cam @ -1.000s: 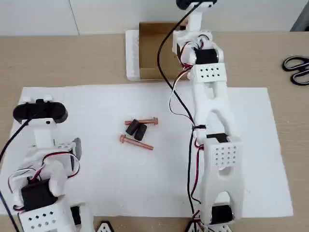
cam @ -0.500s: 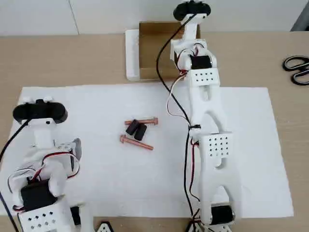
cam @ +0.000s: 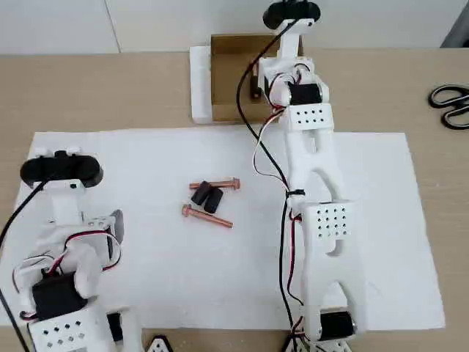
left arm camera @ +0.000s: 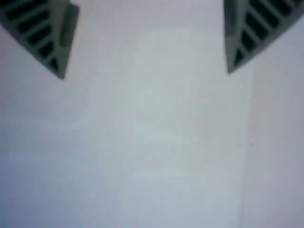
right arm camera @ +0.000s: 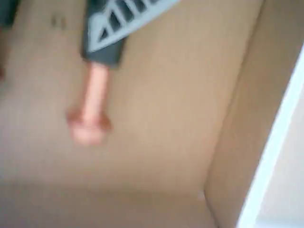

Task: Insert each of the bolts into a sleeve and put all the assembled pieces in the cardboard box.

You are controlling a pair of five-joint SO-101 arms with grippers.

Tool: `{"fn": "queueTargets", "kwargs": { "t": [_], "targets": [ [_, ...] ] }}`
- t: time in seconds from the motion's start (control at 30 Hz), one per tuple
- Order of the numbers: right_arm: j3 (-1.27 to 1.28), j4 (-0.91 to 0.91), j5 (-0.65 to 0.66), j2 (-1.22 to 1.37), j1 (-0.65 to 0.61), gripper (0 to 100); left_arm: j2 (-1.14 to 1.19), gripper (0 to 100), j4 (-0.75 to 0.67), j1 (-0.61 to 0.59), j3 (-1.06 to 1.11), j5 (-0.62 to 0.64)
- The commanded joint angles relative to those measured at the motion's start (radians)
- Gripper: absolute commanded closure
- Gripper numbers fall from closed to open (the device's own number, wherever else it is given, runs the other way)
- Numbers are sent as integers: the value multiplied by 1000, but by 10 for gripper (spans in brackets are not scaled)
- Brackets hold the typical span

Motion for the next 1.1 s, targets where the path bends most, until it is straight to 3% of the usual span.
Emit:
{"fn": "queueTargets", "kwargs": {
  "t": [0.0, 0.3, 0.53, 0.7, 0.87, 1.07],
  "targets": [
    [-152, 229, 3, -159, -7, 814, -12, 792, -3, 0, -5, -6],
    [-387, 785, 5, -361, -79, 815, -12, 792, -3, 0, -5, -6],
    [-382, 845, -35, -430, -140, 815, -12, 792, -3, 0, -5, -6],
    [-140, 846, -68, -503, -142, 815, -12, 792, -3, -3, -5, -6],
    [207, 845, -68, -779, -150, 815, -12, 792, -3, -5, -5, -6],
    [652, 817, -152, -1035, -251, 815, -12, 792, -3, -2, -5, -6]
  ]
}}
